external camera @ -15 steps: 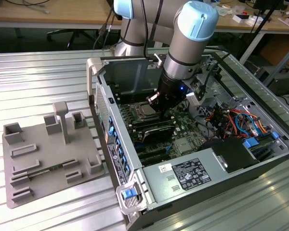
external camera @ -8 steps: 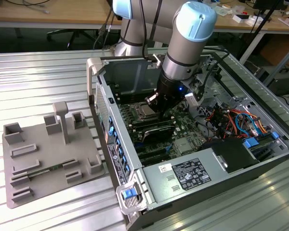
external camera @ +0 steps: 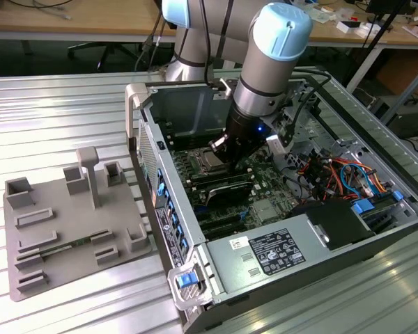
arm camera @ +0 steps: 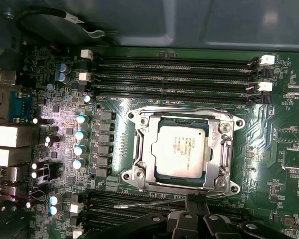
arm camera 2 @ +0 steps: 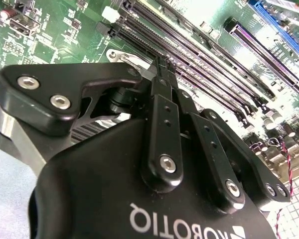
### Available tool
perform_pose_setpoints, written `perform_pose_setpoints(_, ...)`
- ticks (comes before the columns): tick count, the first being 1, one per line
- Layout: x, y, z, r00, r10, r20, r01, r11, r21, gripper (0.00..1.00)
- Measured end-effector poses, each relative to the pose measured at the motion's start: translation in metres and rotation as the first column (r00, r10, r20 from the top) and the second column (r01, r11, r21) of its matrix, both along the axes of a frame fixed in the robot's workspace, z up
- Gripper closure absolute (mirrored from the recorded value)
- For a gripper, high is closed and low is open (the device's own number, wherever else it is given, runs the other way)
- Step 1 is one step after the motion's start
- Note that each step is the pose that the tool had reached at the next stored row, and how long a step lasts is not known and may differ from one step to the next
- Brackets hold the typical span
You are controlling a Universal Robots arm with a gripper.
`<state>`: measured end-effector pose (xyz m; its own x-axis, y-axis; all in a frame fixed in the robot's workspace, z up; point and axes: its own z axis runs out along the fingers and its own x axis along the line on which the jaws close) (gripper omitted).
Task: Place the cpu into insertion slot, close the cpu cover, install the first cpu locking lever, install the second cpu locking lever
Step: 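Install the second cpu locking lever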
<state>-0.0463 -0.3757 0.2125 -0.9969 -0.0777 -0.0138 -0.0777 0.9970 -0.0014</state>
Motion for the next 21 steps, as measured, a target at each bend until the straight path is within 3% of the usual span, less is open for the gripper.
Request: perform_pose_setpoints(21,-0.0032,0.0,-0.0028,1.0,0.0,0.0,0.0,1.0,0.0001,0.89)
